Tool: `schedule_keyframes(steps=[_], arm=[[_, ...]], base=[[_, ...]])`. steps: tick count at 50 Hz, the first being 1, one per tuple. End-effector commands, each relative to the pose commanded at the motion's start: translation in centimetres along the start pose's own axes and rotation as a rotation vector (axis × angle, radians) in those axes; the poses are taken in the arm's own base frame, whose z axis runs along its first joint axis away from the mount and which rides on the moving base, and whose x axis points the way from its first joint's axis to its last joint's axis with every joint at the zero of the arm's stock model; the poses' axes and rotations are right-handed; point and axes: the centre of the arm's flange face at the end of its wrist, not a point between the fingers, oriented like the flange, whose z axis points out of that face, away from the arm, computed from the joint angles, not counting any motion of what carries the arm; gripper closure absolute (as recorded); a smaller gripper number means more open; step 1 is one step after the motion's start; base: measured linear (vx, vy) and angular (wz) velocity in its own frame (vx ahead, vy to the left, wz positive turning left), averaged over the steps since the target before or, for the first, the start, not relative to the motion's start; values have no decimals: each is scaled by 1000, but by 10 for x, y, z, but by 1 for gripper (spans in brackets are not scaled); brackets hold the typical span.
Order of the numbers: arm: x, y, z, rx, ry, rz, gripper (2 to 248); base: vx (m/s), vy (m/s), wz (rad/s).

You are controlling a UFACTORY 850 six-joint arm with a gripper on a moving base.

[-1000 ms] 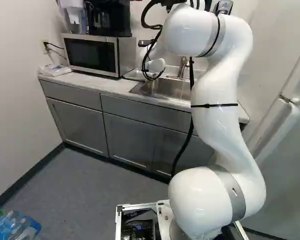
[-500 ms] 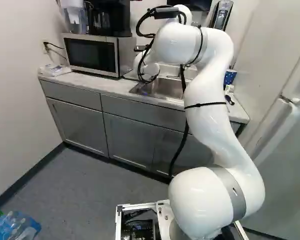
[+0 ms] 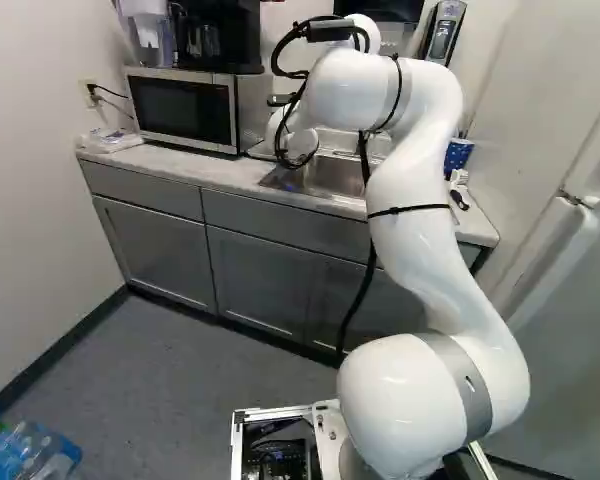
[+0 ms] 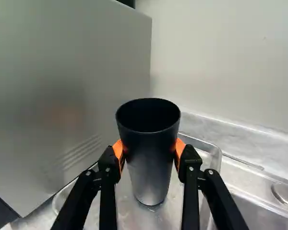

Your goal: Rinse the cup and place it in the tray

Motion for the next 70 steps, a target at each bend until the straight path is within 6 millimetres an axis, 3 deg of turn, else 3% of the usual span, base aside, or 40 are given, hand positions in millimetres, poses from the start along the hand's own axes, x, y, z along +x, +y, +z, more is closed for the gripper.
schedule_keyframes(steps=[41,42,47,48,52,53,57,58,70], arm=[[-3,0,0,1,-32,0,128],[-3,0,0,1,-32,0,104],[-3,0,0,1,-32,0,104],[-3,0,0,1,-32,0,70],[-3,0,0,1,-32,0,70],[-3,0,0,1,-32,0,35],[-3,0,0,1,-32,0,35],[-3,0,0,1,-32,0,4],[6,0,-2,1,-20,0,3]], base=[[0,0,0],[0,0,0],[0,0,0],[0,0,0],[0,0,0],[0,0,0],[0,0,0],[0,0,0],[0,0,0]])
